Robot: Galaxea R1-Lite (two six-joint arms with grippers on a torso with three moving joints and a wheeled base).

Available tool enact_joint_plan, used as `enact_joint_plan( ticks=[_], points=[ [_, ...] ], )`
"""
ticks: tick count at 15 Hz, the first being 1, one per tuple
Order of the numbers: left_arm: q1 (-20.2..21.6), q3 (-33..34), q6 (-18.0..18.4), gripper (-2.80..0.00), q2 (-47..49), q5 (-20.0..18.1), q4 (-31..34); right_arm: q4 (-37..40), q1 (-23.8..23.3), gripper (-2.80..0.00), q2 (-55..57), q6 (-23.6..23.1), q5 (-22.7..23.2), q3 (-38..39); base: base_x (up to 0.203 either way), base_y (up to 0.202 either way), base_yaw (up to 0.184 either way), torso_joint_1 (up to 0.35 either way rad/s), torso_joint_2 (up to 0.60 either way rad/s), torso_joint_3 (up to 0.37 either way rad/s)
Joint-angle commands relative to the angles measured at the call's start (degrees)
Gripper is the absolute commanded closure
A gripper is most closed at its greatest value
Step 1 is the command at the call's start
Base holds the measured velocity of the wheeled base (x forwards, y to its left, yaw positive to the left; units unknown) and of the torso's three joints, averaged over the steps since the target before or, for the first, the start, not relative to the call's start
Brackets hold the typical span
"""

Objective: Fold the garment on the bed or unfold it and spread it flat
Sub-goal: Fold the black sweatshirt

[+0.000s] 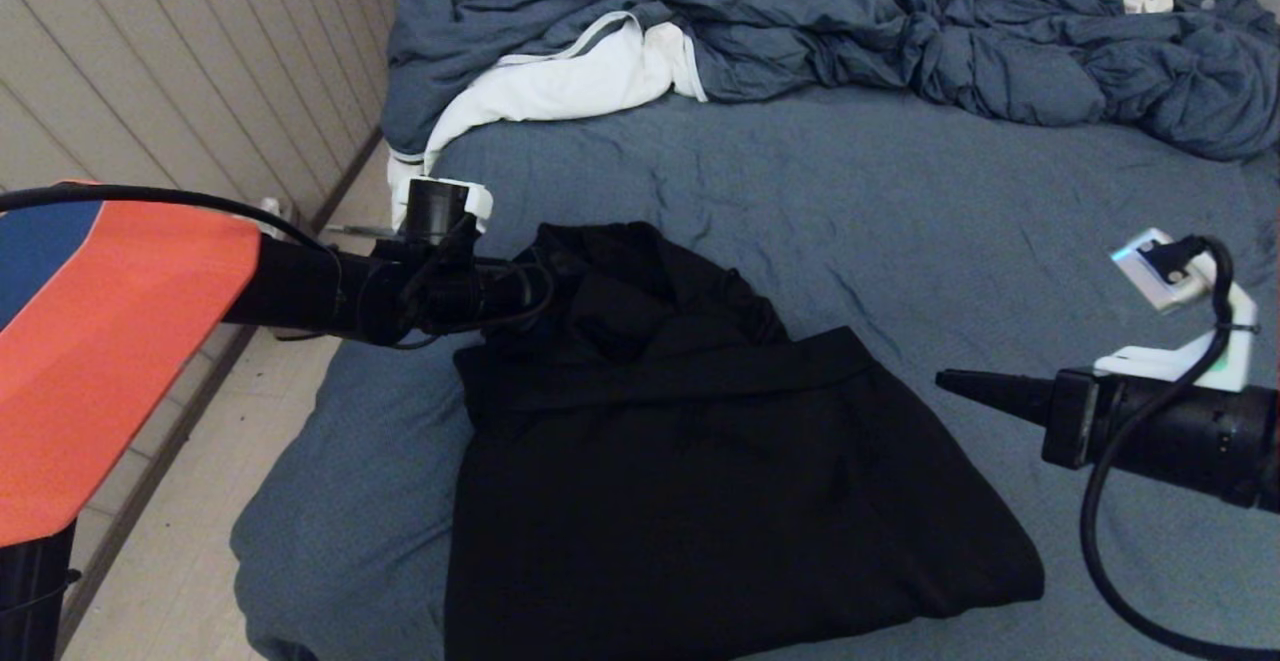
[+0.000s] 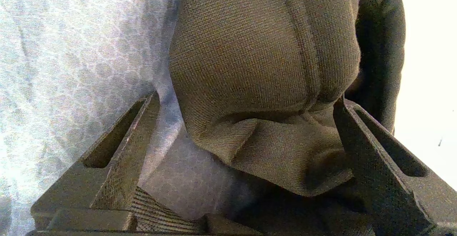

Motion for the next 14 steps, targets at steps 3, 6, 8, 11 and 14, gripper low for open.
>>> enact_joint_plan(
  ticks=[3, 6, 8, 11, 14],
  points=[
    [-0.24, -2.45, -0.22, -2.8, 1.82, 0.03, 0.12, -0.48, 0.1, 0.0, -0.08, -0.12, 0.27, 0.8, 0.0, 0.0, 0.0, 0.0, 0.0, 0.0],
    [-0.76, -3.88, -0.22, -2.8, 2.52, -0.06, 0.25, -0.48, 0.1, 0.0, 0.09, -0.12, 0.71, 0.88, 0.0, 0.0, 0.0, 0.0, 0.0, 0.0],
    [-2.49, -4.02, -0.16, -2.8, 2.57, -0.13, 0.16, -0.48, 0.09, 0.0, 0.27, -0.12, 0.71, 0.88, 0.0, 0.0, 0.0, 0.0, 0.0, 0.0],
    [-3.29, -7.58, -0.17, -2.8, 5.6, -0.07, 0.55, -0.56, 0.1, 0.0, 0.01, -0.12, 0.71, 1.23, 0.0, 0.0, 0.0, 0.0, 0.0, 0.0],
    [-3.68, -10.25, -0.14, -2.8, 7.45, 0.02, 0.52, -0.65, 0.1, 0.0, 0.38, -0.21, 0.71, 1.5, 0.0, 0.0, 0.0, 0.0, 0.0, 0.0]
  ],
)
